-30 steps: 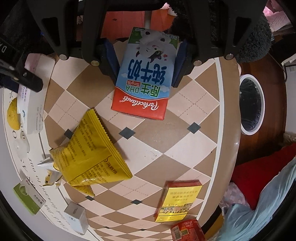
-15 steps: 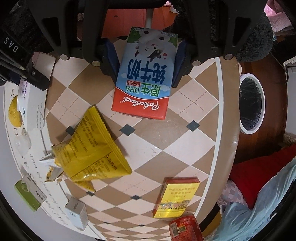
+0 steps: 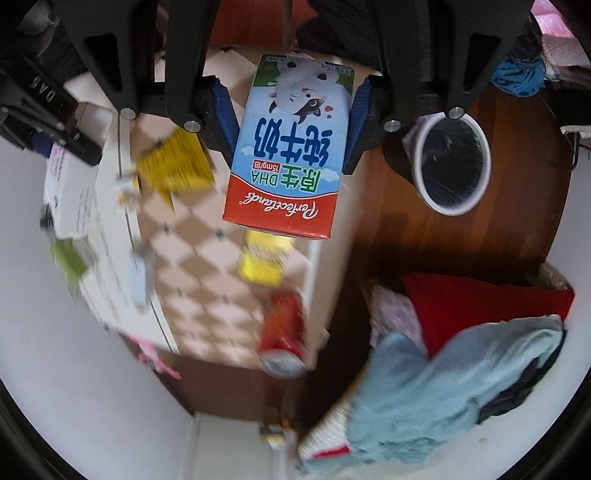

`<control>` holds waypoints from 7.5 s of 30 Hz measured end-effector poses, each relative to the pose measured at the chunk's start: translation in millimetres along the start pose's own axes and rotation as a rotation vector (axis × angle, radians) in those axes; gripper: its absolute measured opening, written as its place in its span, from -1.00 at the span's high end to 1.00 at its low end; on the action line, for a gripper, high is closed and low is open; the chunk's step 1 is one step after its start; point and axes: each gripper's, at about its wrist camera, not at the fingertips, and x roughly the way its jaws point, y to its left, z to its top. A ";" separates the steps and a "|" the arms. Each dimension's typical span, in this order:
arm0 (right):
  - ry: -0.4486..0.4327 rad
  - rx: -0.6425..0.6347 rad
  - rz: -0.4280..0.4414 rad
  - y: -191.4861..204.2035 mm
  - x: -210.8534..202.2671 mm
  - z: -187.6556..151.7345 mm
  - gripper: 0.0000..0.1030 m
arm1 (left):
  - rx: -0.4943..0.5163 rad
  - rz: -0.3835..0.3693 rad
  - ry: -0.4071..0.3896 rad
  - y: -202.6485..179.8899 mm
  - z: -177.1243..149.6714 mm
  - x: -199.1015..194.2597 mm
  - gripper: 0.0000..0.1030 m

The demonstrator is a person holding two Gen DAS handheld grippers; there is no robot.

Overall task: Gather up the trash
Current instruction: 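Carry both items over the white bin and open both tools to drop them, then move both tools back over the table, then grasp the lemon peel with the right tool while the left tool grasps the yellow snack bag, then carry both items over the white bin and open both tools to drop them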

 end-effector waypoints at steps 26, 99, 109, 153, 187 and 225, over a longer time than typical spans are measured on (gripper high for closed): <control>0.292 -0.488 0.407 433.6 162.3 28.2 -0.01 | -0.677 -0.022 0.191 395.9 -37.7 109.8 0.06; -0.077 -0.081 0.305 95.8 -85.7 -4.4 -0.97 | -0.143 0.129 -0.011 64.2 -34.6 -36.1 -0.94; 0.046 0.231 0.093 -111.9 6.1 -23.2 -0.95 | 0.287 -0.020 0.070 -109.4 -36.8 54.3 -0.92; 0.079 0.164 -0.017 -127.4 78.1 -50.9 -0.21 | 0.235 0.037 0.197 -147.6 -35.1 119.6 0.19; -0.187 -0.125 0.176 56.2 -24.6 37.5 0.66 | -0.029 0.084 -0.204 56.4 37.3 -47.1 0.28; 0.319 -0.648 0.378 522.7 258.4 -33.8 0.39 | -0.684 0.115 0.193 440.8 -85.8 138.5 -0.89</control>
